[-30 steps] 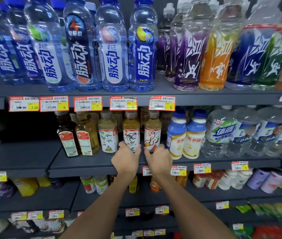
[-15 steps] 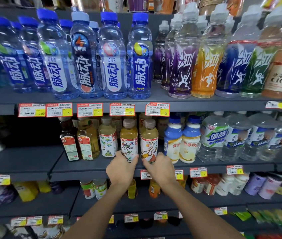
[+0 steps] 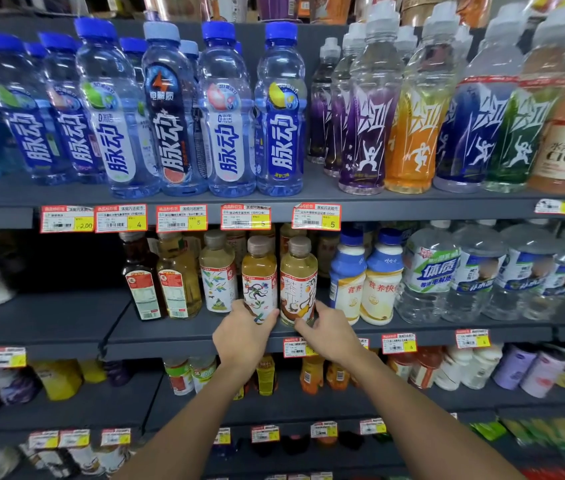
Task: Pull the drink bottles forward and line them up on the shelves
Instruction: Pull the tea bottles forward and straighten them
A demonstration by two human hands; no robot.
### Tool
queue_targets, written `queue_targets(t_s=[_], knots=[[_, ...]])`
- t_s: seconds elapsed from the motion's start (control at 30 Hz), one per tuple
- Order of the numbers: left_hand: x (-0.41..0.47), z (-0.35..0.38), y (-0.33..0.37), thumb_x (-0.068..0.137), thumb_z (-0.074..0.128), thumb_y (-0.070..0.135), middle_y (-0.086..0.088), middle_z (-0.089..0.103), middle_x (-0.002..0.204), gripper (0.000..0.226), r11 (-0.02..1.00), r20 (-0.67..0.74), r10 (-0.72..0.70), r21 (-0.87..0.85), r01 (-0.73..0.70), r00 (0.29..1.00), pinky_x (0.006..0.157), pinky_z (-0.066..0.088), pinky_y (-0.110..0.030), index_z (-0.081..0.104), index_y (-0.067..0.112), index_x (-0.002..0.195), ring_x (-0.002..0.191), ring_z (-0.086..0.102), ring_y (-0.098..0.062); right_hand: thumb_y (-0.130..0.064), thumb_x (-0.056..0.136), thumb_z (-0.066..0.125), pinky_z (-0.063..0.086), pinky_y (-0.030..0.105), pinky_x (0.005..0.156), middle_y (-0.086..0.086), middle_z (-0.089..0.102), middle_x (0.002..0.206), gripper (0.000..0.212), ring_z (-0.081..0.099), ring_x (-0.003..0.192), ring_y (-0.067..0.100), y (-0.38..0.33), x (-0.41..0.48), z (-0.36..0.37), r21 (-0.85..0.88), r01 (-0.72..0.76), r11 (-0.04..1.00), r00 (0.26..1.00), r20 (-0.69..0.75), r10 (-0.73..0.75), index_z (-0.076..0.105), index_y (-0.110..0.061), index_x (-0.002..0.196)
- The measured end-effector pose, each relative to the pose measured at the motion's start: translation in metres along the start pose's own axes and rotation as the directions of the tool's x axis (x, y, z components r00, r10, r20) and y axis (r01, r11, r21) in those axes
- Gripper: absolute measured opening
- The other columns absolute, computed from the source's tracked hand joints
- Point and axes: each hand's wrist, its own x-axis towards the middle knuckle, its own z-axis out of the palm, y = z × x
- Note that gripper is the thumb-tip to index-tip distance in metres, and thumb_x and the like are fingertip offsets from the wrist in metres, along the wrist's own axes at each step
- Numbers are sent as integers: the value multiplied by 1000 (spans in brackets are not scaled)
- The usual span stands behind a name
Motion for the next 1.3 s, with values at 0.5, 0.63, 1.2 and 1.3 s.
queue_targets(t_s=[0.5,0.63,1.2,1.3], knots=[[-17,6,10,82,61,69,-4,67,106,65,998,-54,-66,16,67,996,87,48,-40,50,13,113,105,60,-27,-42,97,62,55,28,72,9,73,102,49,73,83,30,0,2,3,-23,-56,998,997,51,57,49,-12,134],[-17,-1,-19,84,70,52,-1,57,115,58,977,-56,140,-155,-148,989,96,45,-39,54,14,124,113,50,-22,-34,100,58,53,28,44,6,67,90,40,65,42,18,-3,1,-1,46,-90,995,989,124,84,43,-16,133],[-11,12,6,80,71,62,-6,54,125,77,996,4,28,-83,-28,1000,101,41,-39,47,11,132,120,48,-26,-17,102,52,56,35,46,7,62,106,27,68,47,24,-5,5,-12,13,-100,995,968,233,94,44,-16,128],[-13,15,6,80,70,61,-6,56,125,75,993,-13,23,-119,-24,1000,101,42,-40,48,11,132,118,49,-26,-13,102,48,58,40,46,8,61,105,19,69,49,26,0,1,-12,-2,-88,996,973,213,87,52,-11,120]])
